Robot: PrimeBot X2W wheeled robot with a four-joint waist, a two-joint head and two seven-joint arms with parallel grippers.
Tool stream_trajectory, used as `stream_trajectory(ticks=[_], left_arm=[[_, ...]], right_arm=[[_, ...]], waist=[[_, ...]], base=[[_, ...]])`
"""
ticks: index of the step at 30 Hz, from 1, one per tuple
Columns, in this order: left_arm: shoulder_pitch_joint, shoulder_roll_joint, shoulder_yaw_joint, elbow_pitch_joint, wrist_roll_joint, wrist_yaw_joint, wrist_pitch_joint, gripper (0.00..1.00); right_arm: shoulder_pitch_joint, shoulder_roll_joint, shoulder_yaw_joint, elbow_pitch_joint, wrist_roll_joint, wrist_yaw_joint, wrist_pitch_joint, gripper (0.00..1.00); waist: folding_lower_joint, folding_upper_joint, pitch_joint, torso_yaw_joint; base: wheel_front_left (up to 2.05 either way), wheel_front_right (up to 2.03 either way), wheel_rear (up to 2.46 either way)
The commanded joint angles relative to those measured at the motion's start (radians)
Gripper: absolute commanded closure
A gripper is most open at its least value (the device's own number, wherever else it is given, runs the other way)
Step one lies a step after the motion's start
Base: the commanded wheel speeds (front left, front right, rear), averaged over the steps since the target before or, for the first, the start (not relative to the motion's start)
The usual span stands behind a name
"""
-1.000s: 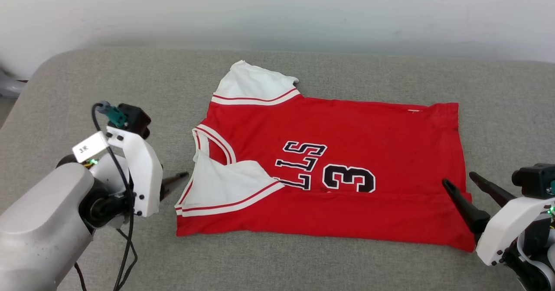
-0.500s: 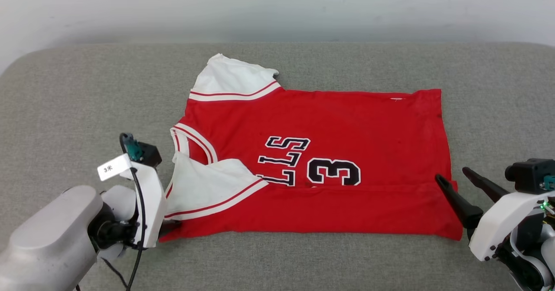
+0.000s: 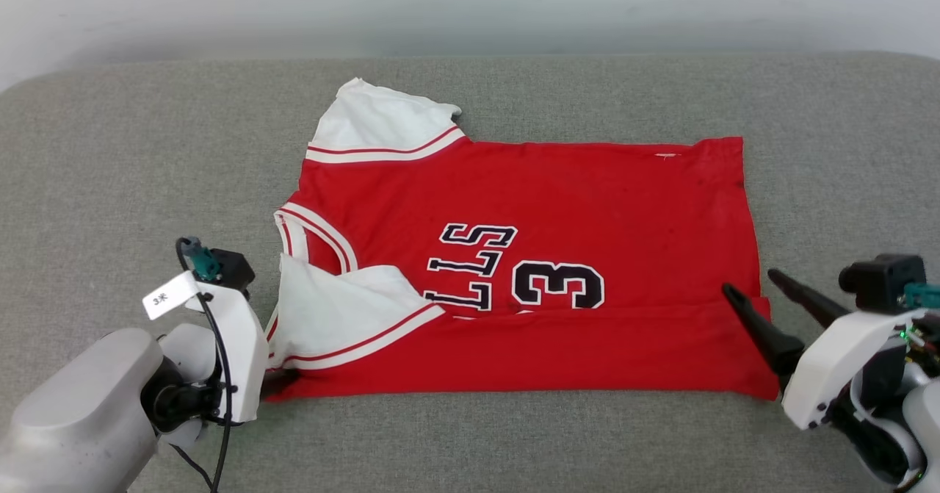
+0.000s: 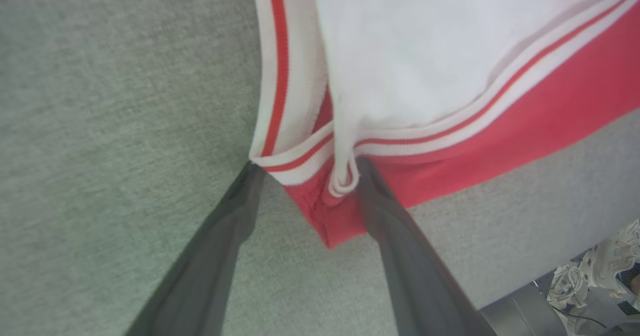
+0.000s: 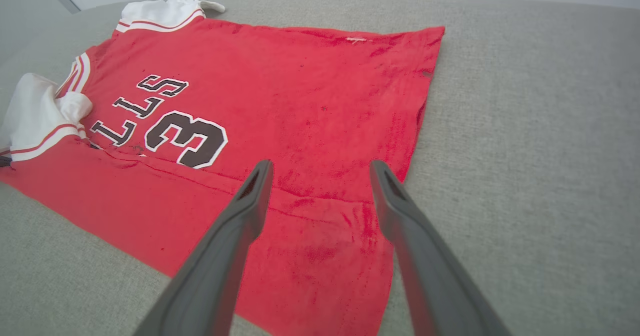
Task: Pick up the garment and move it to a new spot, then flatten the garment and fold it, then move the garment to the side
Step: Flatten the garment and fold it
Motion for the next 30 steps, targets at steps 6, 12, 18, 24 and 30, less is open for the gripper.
stream_trajectory(ticks=[6,12,18,24,30], left_arm=[[0.044,-0.032,-0.009,-0.002,0.002,-0.017,-0.070,1.00],[0.025,0.021,0.004,-0.073,0.039,-0.019,-0.149,1.00],[0.031,0.050,-0.001,-0.156,0.067,-0.015,-0.182,1.00],[0.031,0.061,-0.007,-0.221,0.091,0.008,-0.191,1.00],[0.019,0.058,-0.006,-0.261,0.101,0.025,-0.195,1.00]], right_arm=[[-0.076,-0.052,0.025,-0.030,-0.017,-0.001,0.036,0.00],[-0.137,-0.152,0.076,-0.079,0.009,-0.001,0.158,0.00],[-0.183,-0.241,0.122,-0.117,0.063,-0.001,0.290,0.00],[-0.180,-0.279,0.171,-0.077,0.132,-0.001,0.446,0.00],[-0.153,-0.264,0.193,-0.021,0.165,-0.001,0.529,0.00]], waist=[[0.0002,-0.0001,-0.028,0.001],[0.0002,-0.0001,-0.056,0.011],[0.0002,-0.0001,-0.063,0.025],[0.0002,-0.0001,-0.056,0.040],[0.0002,-0.0001,-0.034,0.054]], base=[[0.00,0.00,0.00],[0.00,0.00,0.00],[0.00,0.00,0.00],[0.00,0.00,0.00],[0.00,0.00,0.00]])
